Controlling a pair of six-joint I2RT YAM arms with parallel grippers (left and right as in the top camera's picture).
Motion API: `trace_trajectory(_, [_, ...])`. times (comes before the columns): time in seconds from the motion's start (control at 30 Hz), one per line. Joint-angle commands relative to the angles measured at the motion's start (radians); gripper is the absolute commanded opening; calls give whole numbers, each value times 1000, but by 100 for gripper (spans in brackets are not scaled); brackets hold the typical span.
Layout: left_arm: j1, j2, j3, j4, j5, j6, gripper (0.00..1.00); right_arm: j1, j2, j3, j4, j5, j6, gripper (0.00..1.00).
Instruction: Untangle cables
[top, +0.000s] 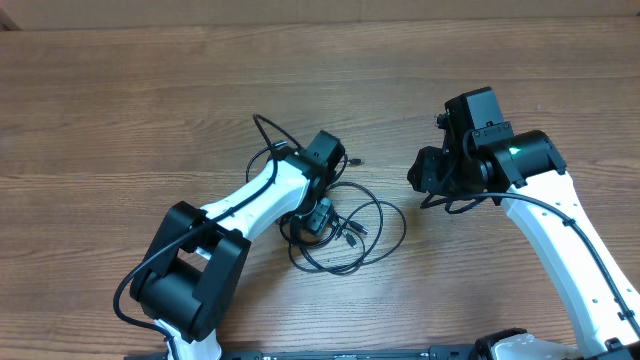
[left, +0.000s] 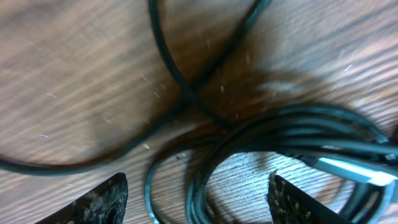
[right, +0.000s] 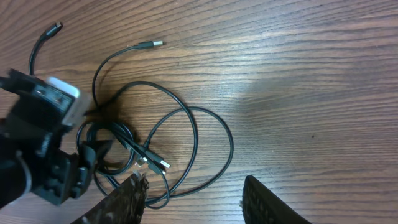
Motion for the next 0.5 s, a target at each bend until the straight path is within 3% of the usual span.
trace_trajectory(0.0, [5,3,-53,30,24,8,71,-2,-11,-7,5,-4,7,48])
trace_trajectory(0.23, [5,3,-76,56,-7,8,66,-2,-11,-7,6,-4,7,48])
trace_trajectory(0.47, [3,3,-76,60,16,8,28,-2,-11,-7,5,-4,7,48])
